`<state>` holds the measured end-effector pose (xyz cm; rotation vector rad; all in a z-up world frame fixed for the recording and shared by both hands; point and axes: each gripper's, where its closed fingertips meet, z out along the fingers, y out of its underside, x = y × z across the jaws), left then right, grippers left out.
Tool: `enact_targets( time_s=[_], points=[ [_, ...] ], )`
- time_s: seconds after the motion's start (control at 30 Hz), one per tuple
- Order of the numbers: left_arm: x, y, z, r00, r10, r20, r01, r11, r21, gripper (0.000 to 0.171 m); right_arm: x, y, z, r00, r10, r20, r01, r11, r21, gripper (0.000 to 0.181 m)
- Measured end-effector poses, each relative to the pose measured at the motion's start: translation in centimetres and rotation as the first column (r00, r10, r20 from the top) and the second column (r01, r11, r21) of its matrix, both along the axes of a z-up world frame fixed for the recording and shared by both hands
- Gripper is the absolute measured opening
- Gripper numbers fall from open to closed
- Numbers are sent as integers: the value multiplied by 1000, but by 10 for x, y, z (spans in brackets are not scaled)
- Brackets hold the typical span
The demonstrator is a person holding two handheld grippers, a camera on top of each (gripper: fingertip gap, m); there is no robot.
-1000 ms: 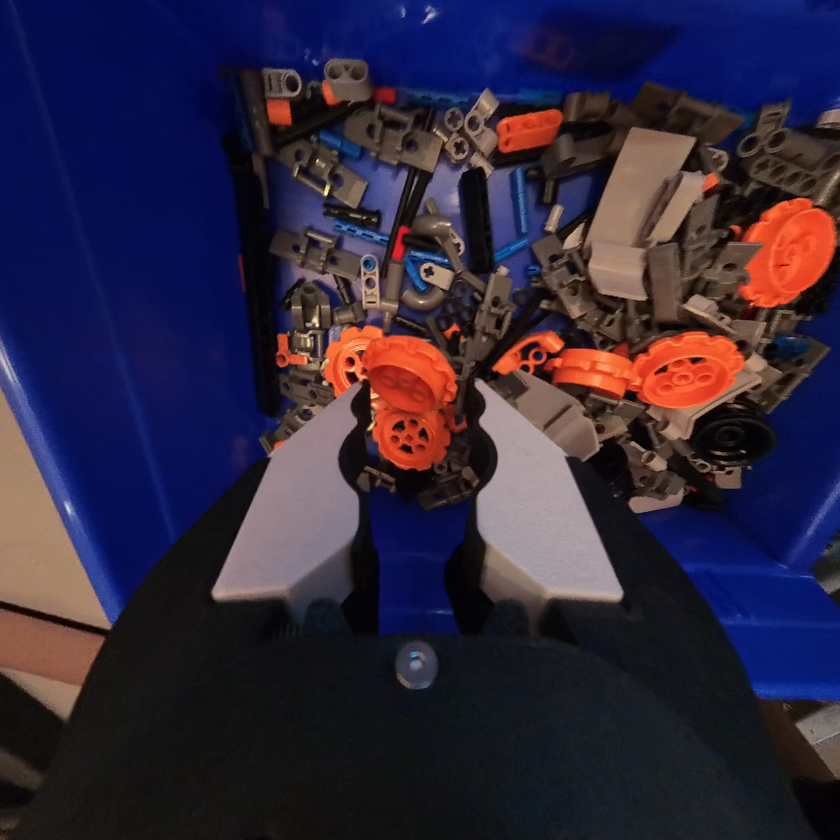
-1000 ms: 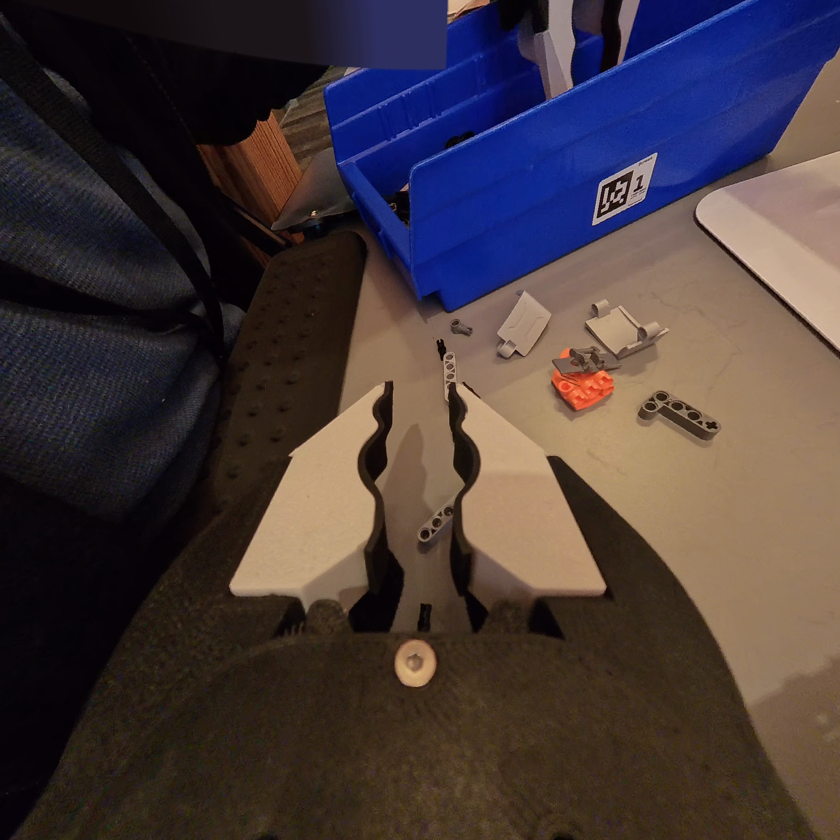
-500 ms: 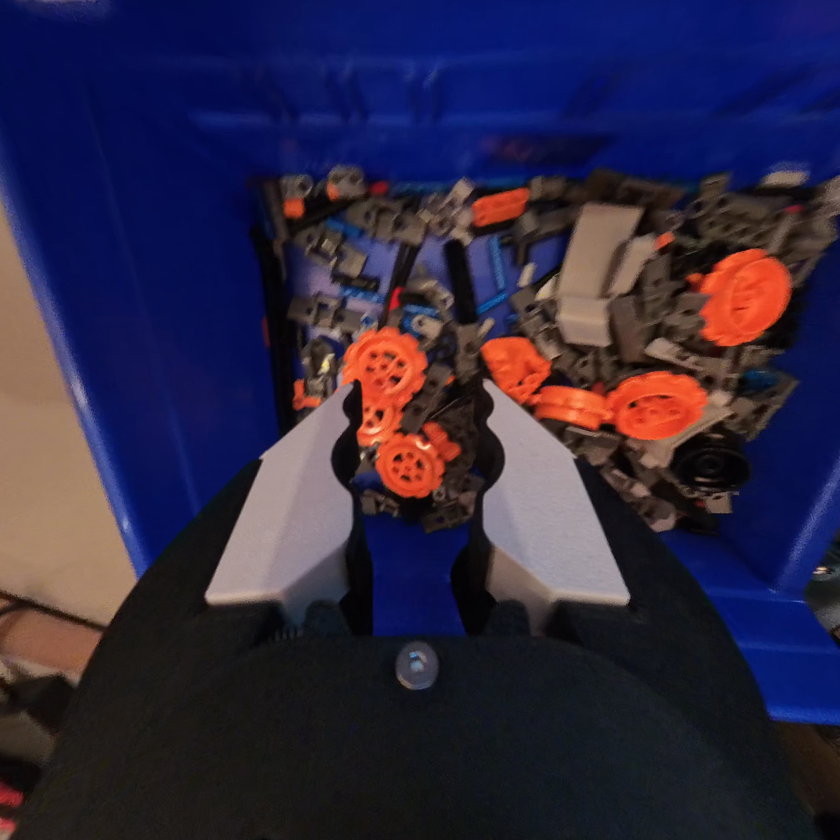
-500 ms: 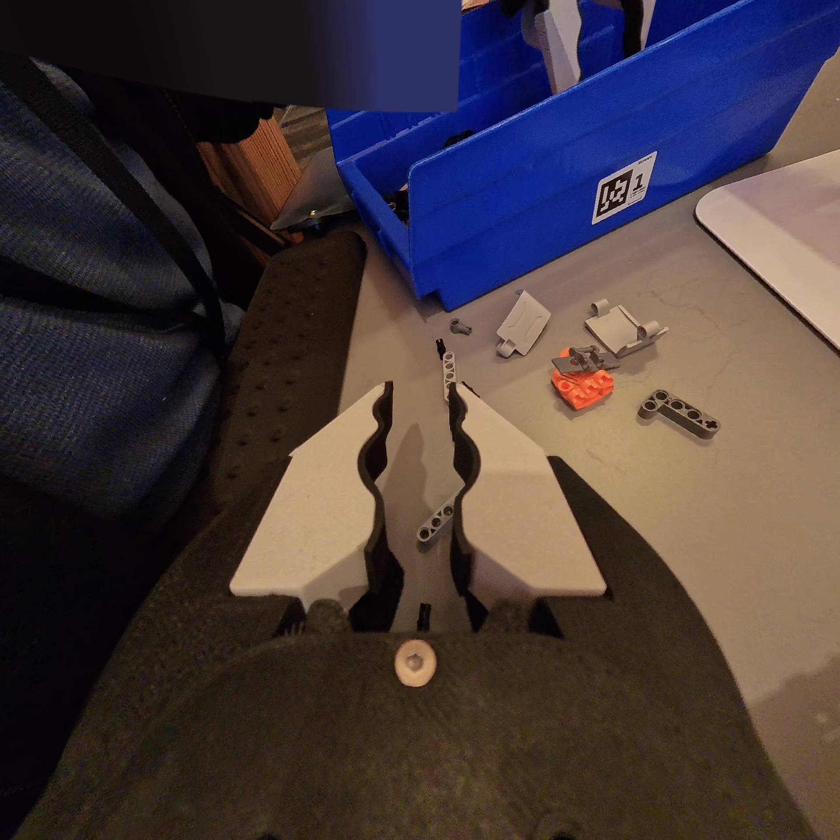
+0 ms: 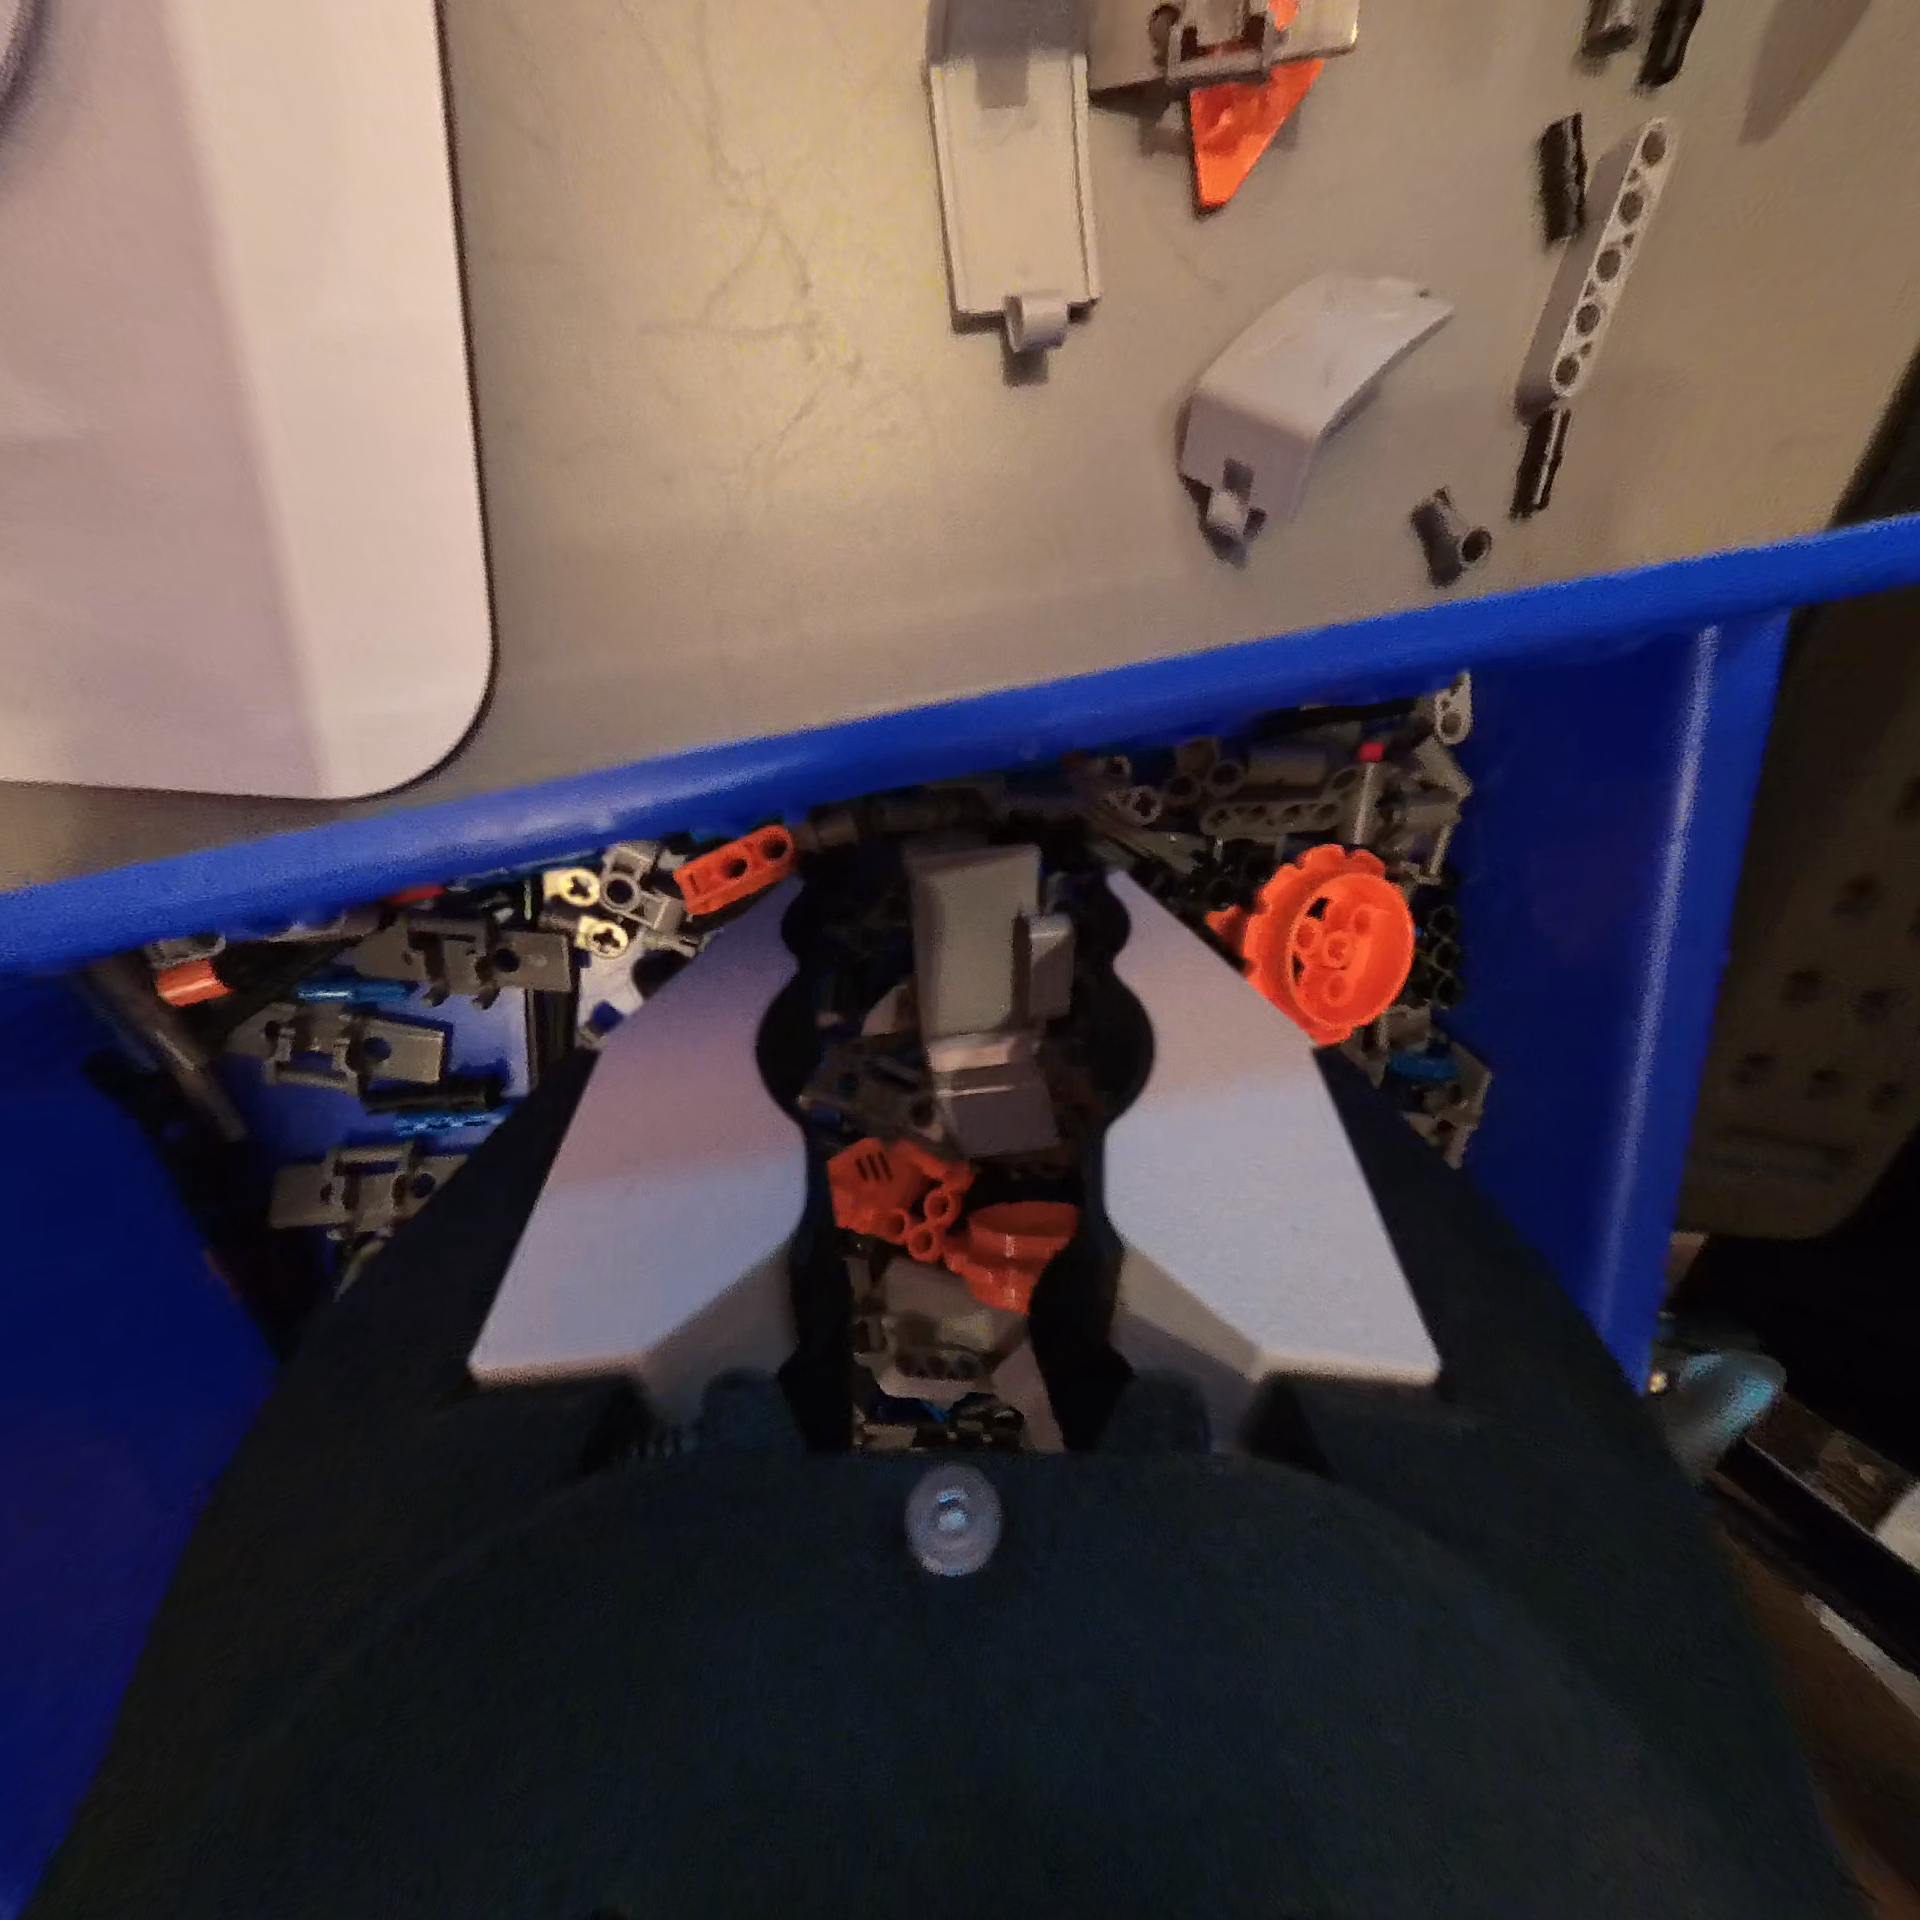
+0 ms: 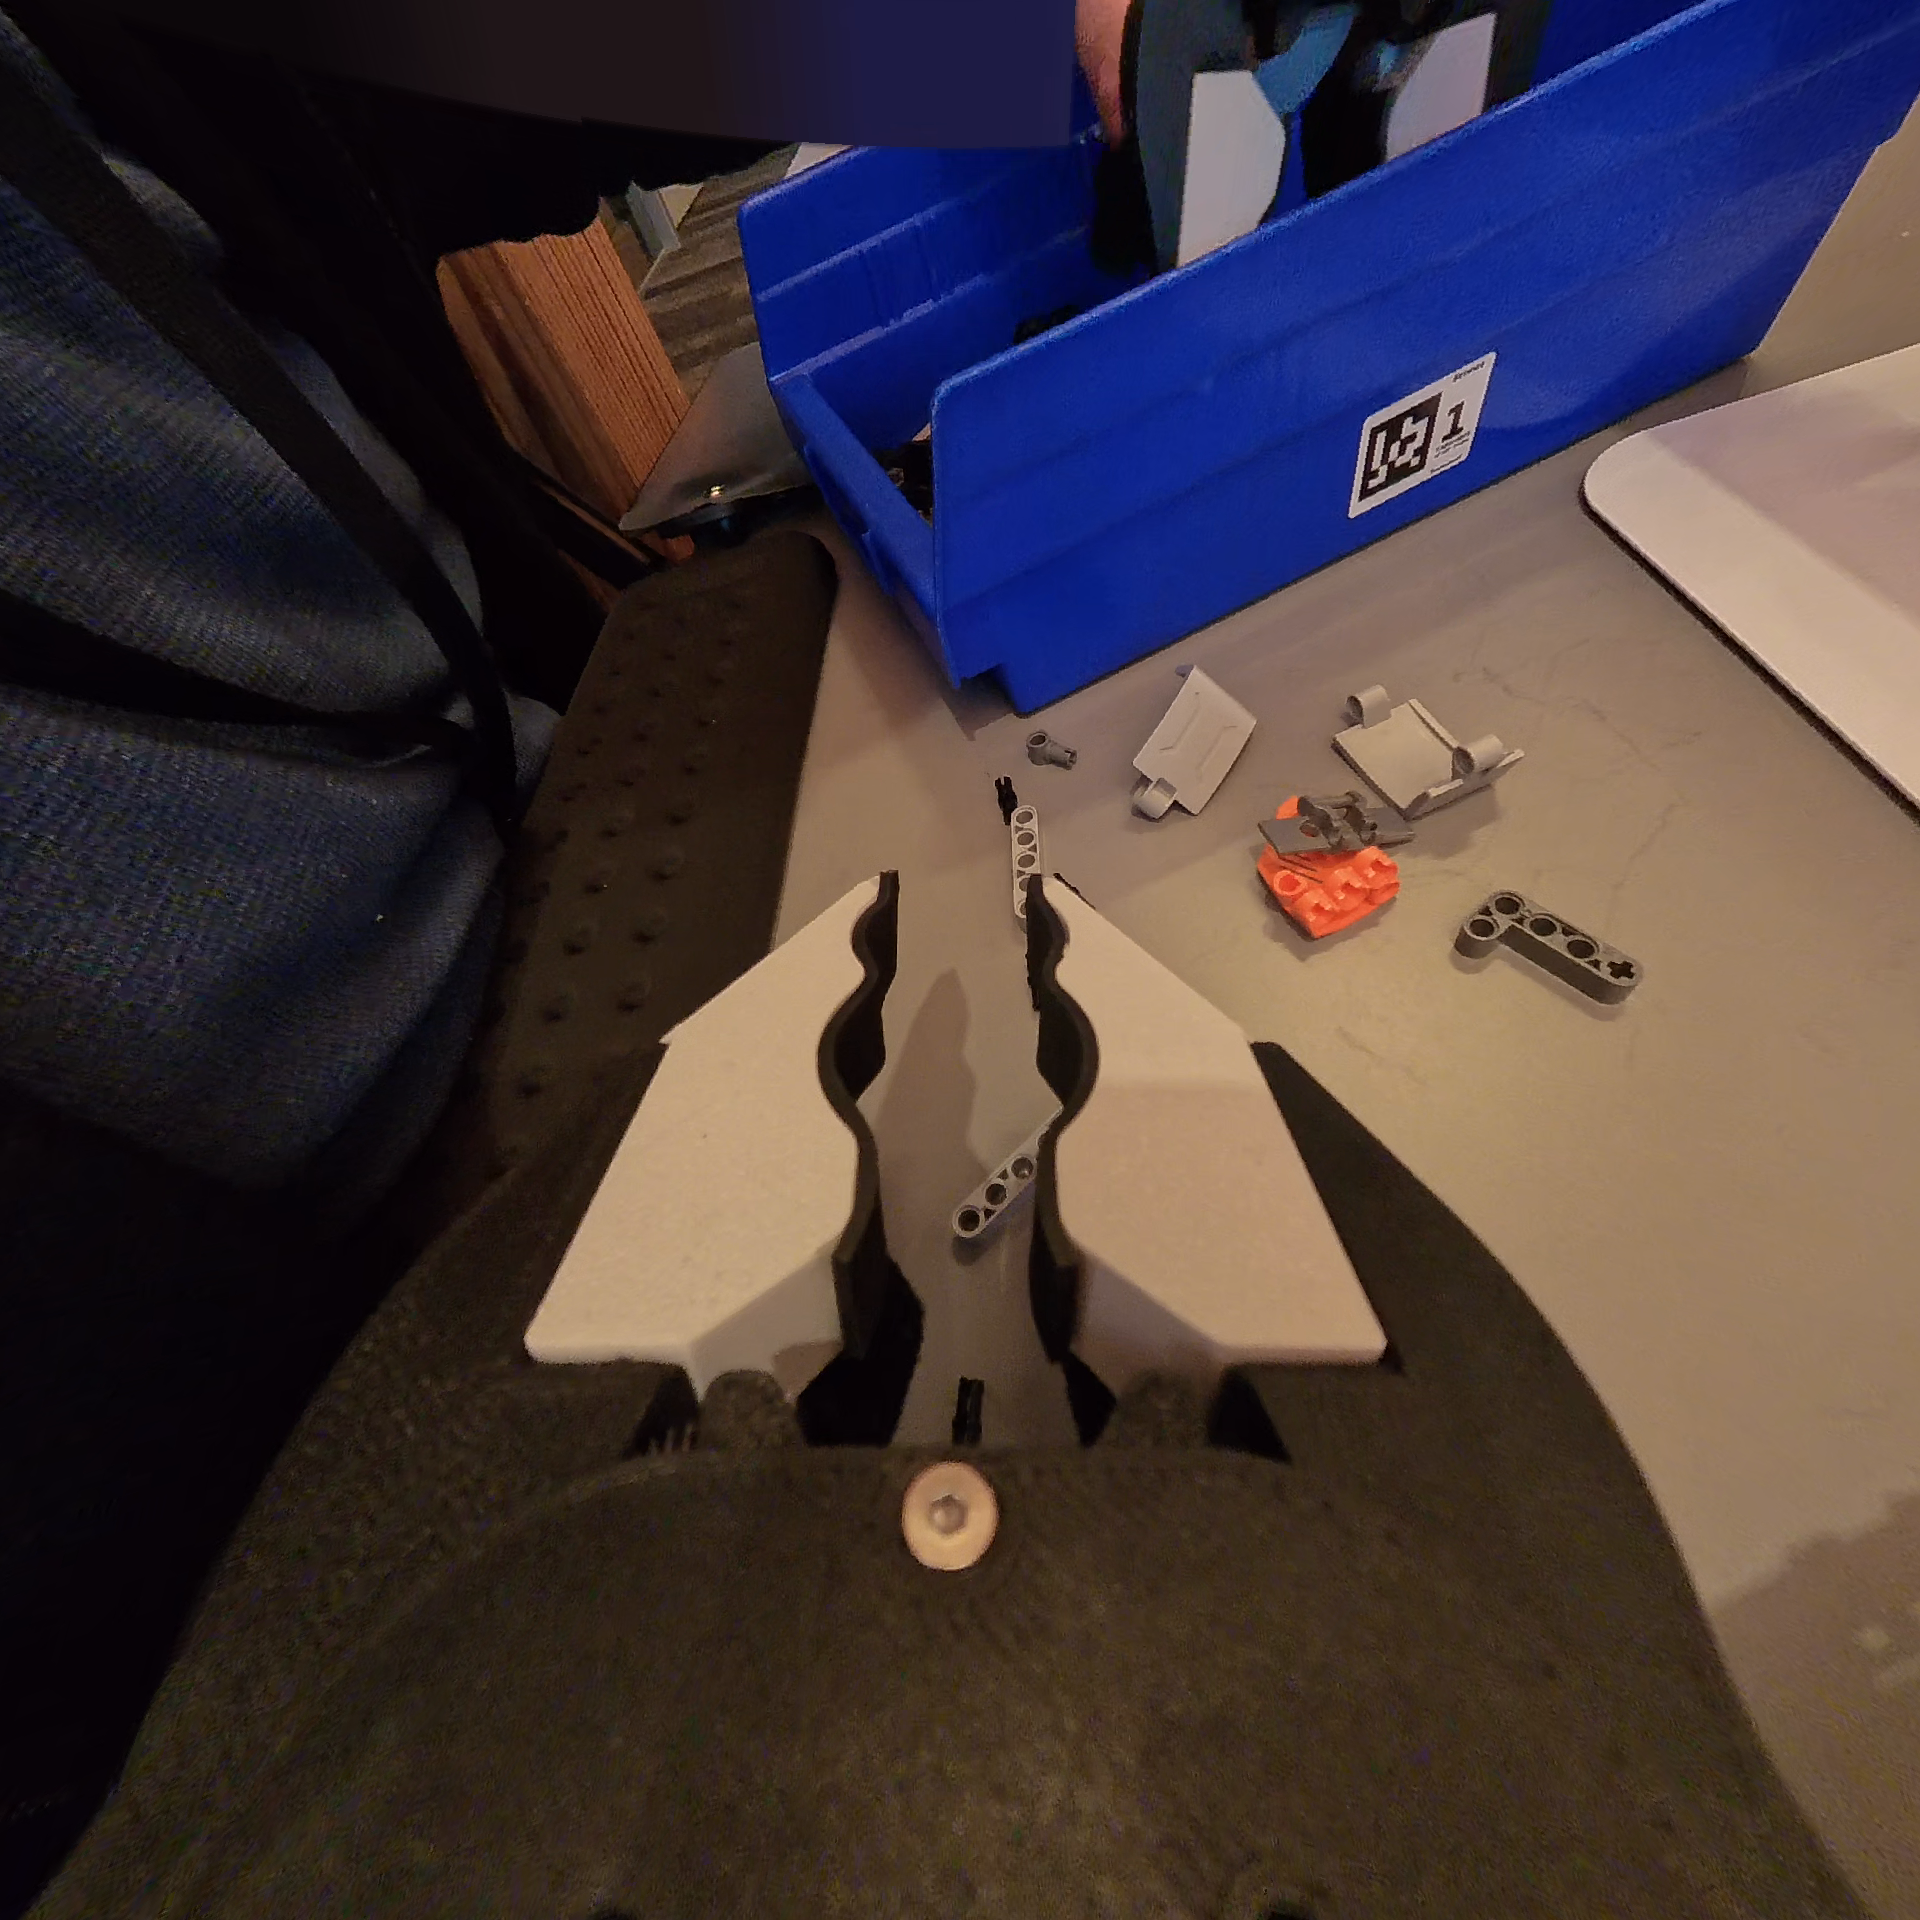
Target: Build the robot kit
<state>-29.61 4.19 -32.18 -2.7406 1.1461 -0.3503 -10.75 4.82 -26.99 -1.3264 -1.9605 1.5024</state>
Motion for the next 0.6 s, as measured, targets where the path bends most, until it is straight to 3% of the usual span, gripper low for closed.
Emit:
enact_targets(
  time_s=[0.1, 0.6],
  points=[
    [0, -6, -5, 1000, -11, 2, 12, 1000, -6, 29, 0, 0, 0, 1000, 0, 0, 0, 1000, -1, 22],
    [-52, -7, 16, 990, 132, -50, -127, 987, 93, 29, 0, 0, -1, 1000, 0, 4, 0, 1000, 1, 22]
  ],
)
